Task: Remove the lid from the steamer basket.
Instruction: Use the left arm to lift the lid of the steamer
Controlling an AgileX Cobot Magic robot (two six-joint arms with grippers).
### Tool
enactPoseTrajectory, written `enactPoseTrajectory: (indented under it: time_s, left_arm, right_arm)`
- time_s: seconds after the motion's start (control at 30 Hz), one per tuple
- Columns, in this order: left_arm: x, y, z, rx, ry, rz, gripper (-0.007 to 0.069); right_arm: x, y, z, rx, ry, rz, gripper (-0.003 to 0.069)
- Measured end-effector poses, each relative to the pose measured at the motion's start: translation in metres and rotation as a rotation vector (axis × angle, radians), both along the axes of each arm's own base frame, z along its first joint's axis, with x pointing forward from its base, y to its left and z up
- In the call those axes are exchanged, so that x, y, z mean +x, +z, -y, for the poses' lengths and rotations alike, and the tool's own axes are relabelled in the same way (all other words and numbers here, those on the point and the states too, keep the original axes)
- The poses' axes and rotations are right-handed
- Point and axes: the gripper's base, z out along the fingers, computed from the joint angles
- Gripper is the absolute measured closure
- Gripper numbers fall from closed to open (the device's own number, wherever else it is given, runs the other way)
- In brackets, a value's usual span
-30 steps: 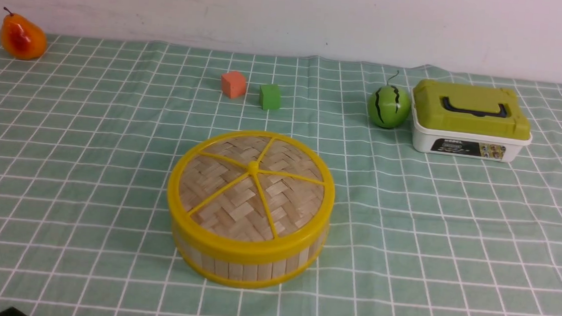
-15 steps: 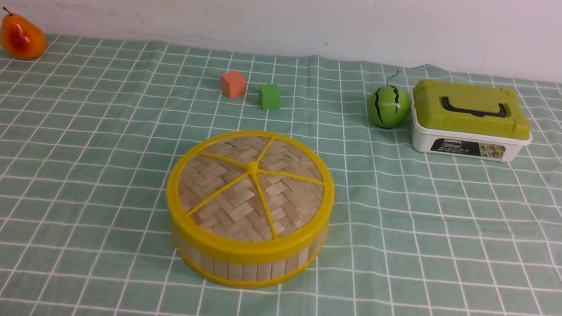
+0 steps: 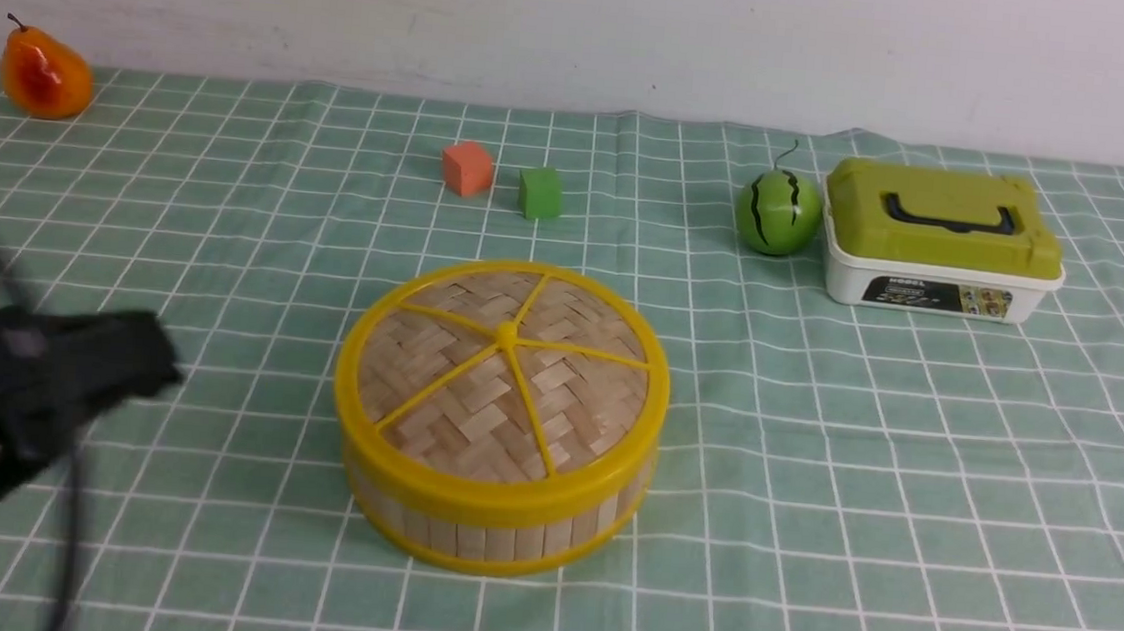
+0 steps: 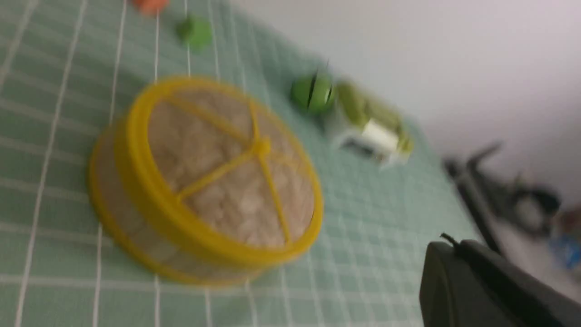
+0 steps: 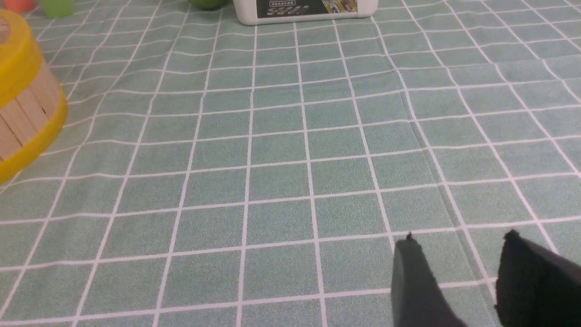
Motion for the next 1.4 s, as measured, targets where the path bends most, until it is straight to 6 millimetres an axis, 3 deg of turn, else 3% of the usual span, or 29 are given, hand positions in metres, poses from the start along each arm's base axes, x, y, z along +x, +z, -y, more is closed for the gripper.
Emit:
enactPoseTrajectory:
  time_s: [0.1,0.13,0.17,0.27,0.4,0.57,0.7,0.83,1.17,1.3,1.4]
  left_arm:
    - [0.051,0.002,0.018,0.172,-0.171,-0.220,0.0637]
    - [0.067,-0.002,0.021,0.205,-0.191,-0.279,0.0637]
    - [0.070,-0.003,0.021,0.219,-0.199,-0.297,0.0637]
    - [0.117,-0.002,0.029,0.319,-0.230,-0.443,0.0637]
    - [0.142,0.002,0.044,0.422,-0.244,-0.512,0.0637]
    - [0.178,0.000,0.085,0.611,-0.176,-0.564,0.0637]
    - [0.194,-0.013,0.107,0.686,-0.145,-0.581,0.0636]
    - [0.211,-0.033,0.134,0.730,-0.149,-0.597,0.0578]
    - [0.232,-0.032,0.151,0.666,-0.141,-0.471,0.0333]
    - [0.240,-0.041,0.156,0.651,-0.141,-0.440,0.0298]
    - [0.245,-0.058,0.159,0.668,-0.148,-0.472,0.0291]
  right_arm:
    - [0.000,0.000,0.000,0.000,0.000,0.000,0.0417]
    - [0.000,0.000,0.000,0.000,0.000,0.000,0.0417]
    - [0.000,0.000,0.000,0.000,0.000,0.000,0.0417]
    - [0.000,0.000,0.000,0.000,0.000,0.000,0.0417]
    - [0.000,0.000,0.000,0.000,0.000,0.000,0.0417]
    - [0.000,0.000,0.000,0.000,0.000,0.000,0.0417]
    - [0.000,0.000,0.000,0.000,0.000,0.000,0.0417]
    - [0.000,0.000,0.000,0.000,0.000,0.000,0.0417]
    - [0.000,0.000,0.000,0.000,0.000,0.000,0.0417]
    - [0.000,0.000,0.000,0.000,0.000,0.000,0.0417]
    - [0.000,0.000,0.000,0.000,0.000,0.000,0.0417]
